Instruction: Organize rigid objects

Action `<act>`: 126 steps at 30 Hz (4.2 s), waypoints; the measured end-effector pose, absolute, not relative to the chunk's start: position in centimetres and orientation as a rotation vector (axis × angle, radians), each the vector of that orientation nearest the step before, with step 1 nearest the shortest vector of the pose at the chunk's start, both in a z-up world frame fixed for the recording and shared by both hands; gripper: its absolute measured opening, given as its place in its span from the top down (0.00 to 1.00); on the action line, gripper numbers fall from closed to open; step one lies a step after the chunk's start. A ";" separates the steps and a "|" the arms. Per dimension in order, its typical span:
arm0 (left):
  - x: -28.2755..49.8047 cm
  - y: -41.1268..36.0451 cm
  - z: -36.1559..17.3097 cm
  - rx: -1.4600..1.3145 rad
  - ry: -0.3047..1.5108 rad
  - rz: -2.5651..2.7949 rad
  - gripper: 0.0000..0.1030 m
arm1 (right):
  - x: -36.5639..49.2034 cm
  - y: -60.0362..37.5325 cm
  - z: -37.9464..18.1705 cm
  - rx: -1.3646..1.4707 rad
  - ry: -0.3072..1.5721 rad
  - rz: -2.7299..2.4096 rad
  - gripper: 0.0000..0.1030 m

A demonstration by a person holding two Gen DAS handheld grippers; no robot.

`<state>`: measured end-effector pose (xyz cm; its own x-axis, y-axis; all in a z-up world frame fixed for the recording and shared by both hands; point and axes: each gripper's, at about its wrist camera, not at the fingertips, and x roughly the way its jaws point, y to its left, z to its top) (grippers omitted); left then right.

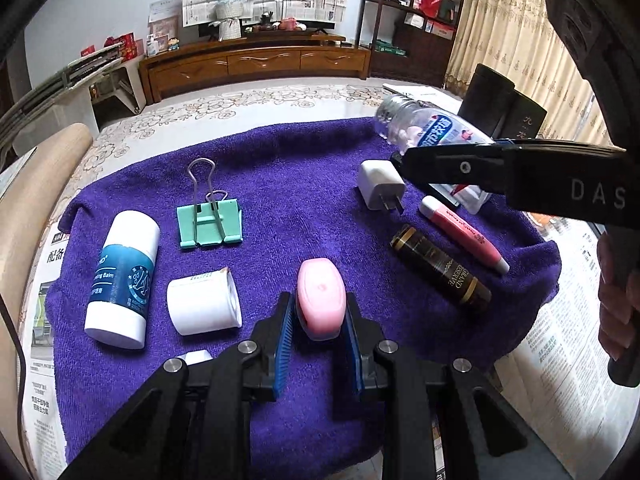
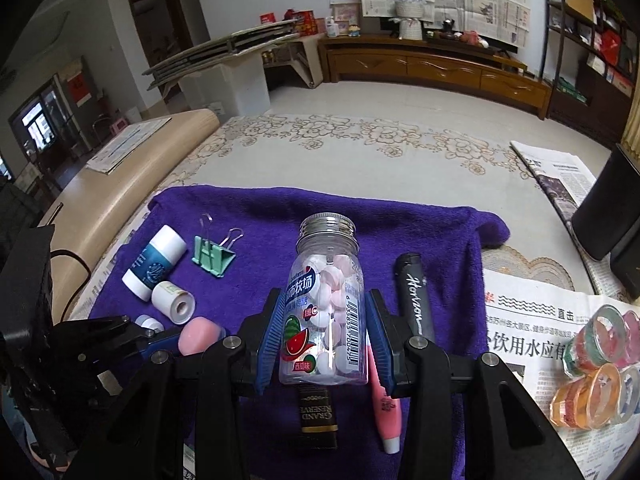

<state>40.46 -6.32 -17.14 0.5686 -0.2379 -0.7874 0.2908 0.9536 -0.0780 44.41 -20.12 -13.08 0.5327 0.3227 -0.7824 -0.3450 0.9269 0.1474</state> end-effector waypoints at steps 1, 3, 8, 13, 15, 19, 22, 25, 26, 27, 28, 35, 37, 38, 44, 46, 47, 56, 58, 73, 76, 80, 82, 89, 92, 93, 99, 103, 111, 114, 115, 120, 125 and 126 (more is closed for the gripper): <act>40.3 -6.1 -17.1 0.058 0.911 -0.309 0.78 | 44.4 -20.0 -13.1 -0.026 0.927 0.410 0.60; 39.8 -5.6 -17.2 0.045 0.901 -0.315 0.78 | 44.6 -19.6 -13.3 -0.025 0.929 0.435 0.60; 39.1 -4.5 -17.0 0.019 0.897 -0.320 0.57 | 45.2 -18.1 -13.7 -0.038 0.949 0.491 0.60; 38.4 -4.1 -16.5 0.020 0.873 -0.326 0.34 | 45.7 -16.1 -14.5 -0.070 0.975 0.526 0.60; 38.2 -3.8 -16.2 0.003 0.867 -0.324 0.34 | 45.8 -15.4 -14.9 -0.087 0.986 0.532 0.60; 37.7 -3.2 -15.4 -0.019 0.850 -0.330 0.34 | 46.2 -14.7 -15.7 -0.102 1.011 0.524 0.60; 37.3 -3.1 -15.2 -0.024 0.843 -0.344 0.34 | 46.6 -14.4 -16.3 -0.118 1.031 0.506 0.60; 36.6 -2.9 -15.0 -0.036 0.847 -0.352 0.34 | 46.7 -14.1 -17.0 -0.144 1.058 0.497 0.60; 36.3 -2.7 -14.8 -0.041 0.847 -0.353 0.34 | 46.7 -14.1 -17.3 -0.151 1.064 0.494 0.60; 35.9 -2.5 -14.6 -0.047 0.843 -0.356 0.34 | 46.7 -14.0 -17.3 -0.159 1.058 0.492 0.60; 35.5 -2.3 -14.4 -0.049 0.840 -0.356 0.34 | 46.5 -14.0 -17.3 -0.166 1.055 0.488 0.60; 34.1 -0.9 -13.7 -0.060 0.833 -0.341 0.34 | 46.3 -13.9 -17.3 -0.167 1.063 0.488 0.58; 33.8 -0.6 -13.4 -0.069 0.833 -0.335 0.34 | 46.3 -14.0 -17.2 -0.137 1.075 0.500 0.50; 33.7 -0.3 -13.3 -0.071 0.832 -0.329 0.34 | 46.2 -14.1 -17.1 -0.128 1.072 0.507 0.46; 31.8 1.3 -12.8 -0.098 0.837 -0.303 0.29 | 45.1 -14.6 -16.1 -0.080 1.062 0.503 0.13; 30.8 2.0 -12.3 -0.119 0.835 -0.288 0.23 | 44.1 -14.5 -15.5 -0.080 1.052 0.492 0.00; 30.5 2.2 -12.2 -0.125 0.836 -0.282 0.22 | 43.6 -14.5 -15.1 -0.077 1.048 0.489 0.00; 27.3 2.7 -10.2 -0.158 0.866 -0.217 0.00 | 36.4 -15.8 -10.5 -0.057 1.022 0.371 0.00; 26.4 2.5 -9.8 -0.144 0.872 -0.193 0.00 | 34.6 -16.5 -9.4 -0.052 1.005 0.346 0.00; 17.2 1.6 -5.4 -0.134 0.806 -0.055 0.00 | 19.1 -22.4 -4.9 0.043 0.926 0.091 0.00; 15.0 0.4 -4.5 -0.056 0.808 -0.014 0.00 | 16.7 -22.8 -4.7 0.051 0.921 0.058 0.00; 13.0 -0.6 -3.6 -0.027 0.837 -0.021 0.00 | 14.1 -22.9 -4.2 0.052 0.914 0.043 0.00; 12.0 -1.0 -3.2 -0.031 0.837 -0.038 0.00 | 12.9 -22.9 -4.0 0.056 0.909 0.047 0.00; 9.9 -2.1 -2.7 -0.036 0.847 -0.058 0.00 | 10.5 -23.1 -3.1 0.061 0.895 0.044 0.00; 9.5 -2.1 -2.6 -0.040 0.855 -0.060 0.00 | 9.9 -23.1 -2.5 0.061 0.884 0.044 0.00; 9.5 -2.2 -2.5 -0.042 0.856 -0.058 0.00 | 9.7 -23.1 -2.3 0.060 0.882 0.043 0.00; 8.6 -1.8 -1.9 -0.051 0.860 -0.043 0.00 | 9.0 -22.7 -1.5 0.067 0.871 0.045 0.00; 7.8 -1.6 -1.2 -0.051 0.854 -0.036 0.00 | 8.6 -22.1 -1.1 0.059 0.868 0.056 0.00; 6.3 -0.7 -0.3 -0.057 0.843 -0.018 0.00 | 7.1 -21.3 -0.6 0.052 0.875 0.063 0.00; 6.1 -0.5 -0.3 -0.064 0.843 -0.021 0.00 | 6.5 -21.1 -0.4 0.053 0.877 0.060 0.00; 6.0 -0.5 -0.3 -0.065 0.842 -0.025 0.00 | 6.4 -21.1 -0.4 0.051 0.876 0.058 0.00; 5.5 -0.4 -0.3 -0.065 0.841 -0.021 0.00 | 5.9 -20.8 -0.4 0.030 0.877 0.047 0.00; 5.2 -0.3 -0.3 -0.062 0.843 -0.015 0.00 | 5.3 -20.7 -0.3 0.027 0.881 0.043 0.00; 5.0 -0.2 -0.3 -0.063 0.843 -0.016 0.00 | 5.2 -20.7 -0.2 0.028 0.882 0.044 0.00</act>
<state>5.05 -0.23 -0.34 0.6654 -0.0390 -0.7454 -0.0110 0.9980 -0.0620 5.22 -20.66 -0.23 0.6349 0.0503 -0.7710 -0.0272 0.9987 0.0427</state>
